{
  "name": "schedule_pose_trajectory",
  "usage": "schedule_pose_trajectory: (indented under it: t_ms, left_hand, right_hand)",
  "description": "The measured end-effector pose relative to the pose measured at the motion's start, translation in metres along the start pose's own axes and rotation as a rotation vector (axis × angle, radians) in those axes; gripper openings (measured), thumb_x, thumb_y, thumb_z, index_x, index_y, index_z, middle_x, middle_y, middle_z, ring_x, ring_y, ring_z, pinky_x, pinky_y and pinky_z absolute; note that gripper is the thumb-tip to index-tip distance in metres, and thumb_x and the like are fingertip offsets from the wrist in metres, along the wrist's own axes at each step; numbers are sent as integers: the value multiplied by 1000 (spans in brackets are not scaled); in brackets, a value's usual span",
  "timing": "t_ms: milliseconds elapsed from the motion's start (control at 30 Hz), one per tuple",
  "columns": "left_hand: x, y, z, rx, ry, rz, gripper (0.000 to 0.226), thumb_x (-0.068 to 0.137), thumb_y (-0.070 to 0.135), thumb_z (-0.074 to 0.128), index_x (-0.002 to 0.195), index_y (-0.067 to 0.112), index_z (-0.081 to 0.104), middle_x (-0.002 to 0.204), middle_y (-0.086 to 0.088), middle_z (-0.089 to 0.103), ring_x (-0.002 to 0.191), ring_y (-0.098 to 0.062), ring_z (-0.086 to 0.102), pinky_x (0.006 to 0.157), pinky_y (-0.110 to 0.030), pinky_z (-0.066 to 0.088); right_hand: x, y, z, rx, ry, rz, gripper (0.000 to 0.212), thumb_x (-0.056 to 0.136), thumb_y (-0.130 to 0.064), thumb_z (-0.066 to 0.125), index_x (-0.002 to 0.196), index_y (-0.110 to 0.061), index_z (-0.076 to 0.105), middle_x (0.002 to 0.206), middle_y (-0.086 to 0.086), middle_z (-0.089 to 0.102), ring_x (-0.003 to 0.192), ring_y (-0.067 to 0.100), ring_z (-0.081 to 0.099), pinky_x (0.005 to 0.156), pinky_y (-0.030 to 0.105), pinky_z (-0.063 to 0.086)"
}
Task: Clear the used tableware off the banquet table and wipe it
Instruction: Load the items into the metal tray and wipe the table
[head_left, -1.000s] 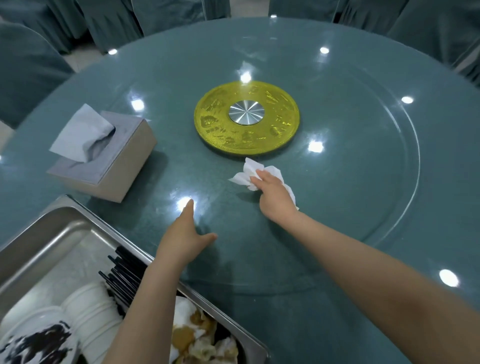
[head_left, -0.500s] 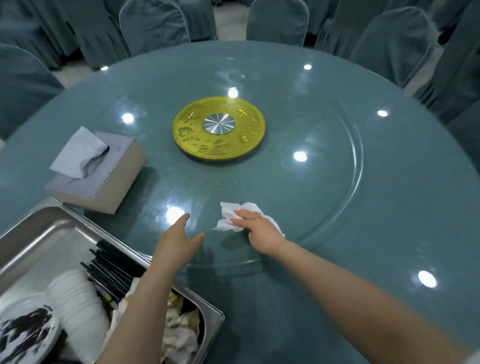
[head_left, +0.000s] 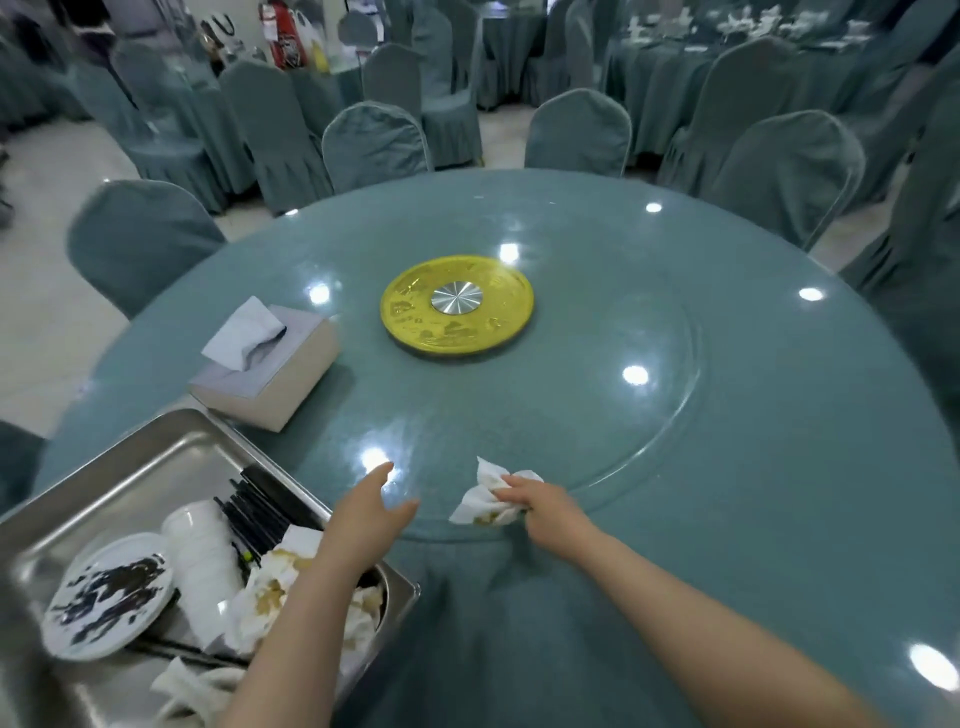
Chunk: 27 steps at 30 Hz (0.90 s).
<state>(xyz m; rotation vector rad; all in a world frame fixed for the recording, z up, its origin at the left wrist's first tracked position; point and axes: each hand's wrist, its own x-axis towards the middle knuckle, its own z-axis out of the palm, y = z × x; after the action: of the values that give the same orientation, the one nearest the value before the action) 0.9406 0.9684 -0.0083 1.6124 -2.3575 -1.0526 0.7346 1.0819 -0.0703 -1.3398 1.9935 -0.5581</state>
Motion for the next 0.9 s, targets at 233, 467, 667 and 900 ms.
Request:
schedule_pose_trajectory:
  t_ms: [233, 467, 667, 900]
  left_hand:
    - [-13, 11, 3, -37, 18, -11, 67, 90, 36, 61, 148, 23, 31, 148, 0, 42, 131, -21, 45, 101, -32, 36]
    - [-16, 22, -6, -95, 89, 16, 64, 91, 32, 60, 147, 18, 33, 147, -2, 43, 133, -21, 42, 105, -35, 35]
    - [-30, 32, -4, -166, 144, 21, 62, 92, 31, 60, 146, 16, 35, 145, -4, 46, 131, -21, 45, 104, -35, 38]
    - [-61, 30, -10, -277, 200, -2, 58, 92, 27, 60, 144, 18, 38, 139, -2, 52, 125, -20, 50, 96, -31, 39]
  right_hand:
    - [-19, 4, -31, 194, 221, 50, 58, 81, 19, 37, 130, -5, 56, 147, 8, 41, 135, 19, 39, 98, -1, 17]
    - [-26, -9, -66, 194, 340, 39, 55, 82, 18, 37, 129, -3, 57, 142, 11, 48, 130, 21, 46, 103, 14, 27]
    - [-39, -24, -85, 187, 387, 5, 47, 87, 10, 42, 127, -8, 60, 131, 8, 59, 120, 21, 54, 80, 5, 30]
    - [-49, -39, -90, 205, 350, -11, 43, 90, 0, 48, 127, -19, 58, 126, 2, 61, 108, 17, 56, 80, 20, 37]
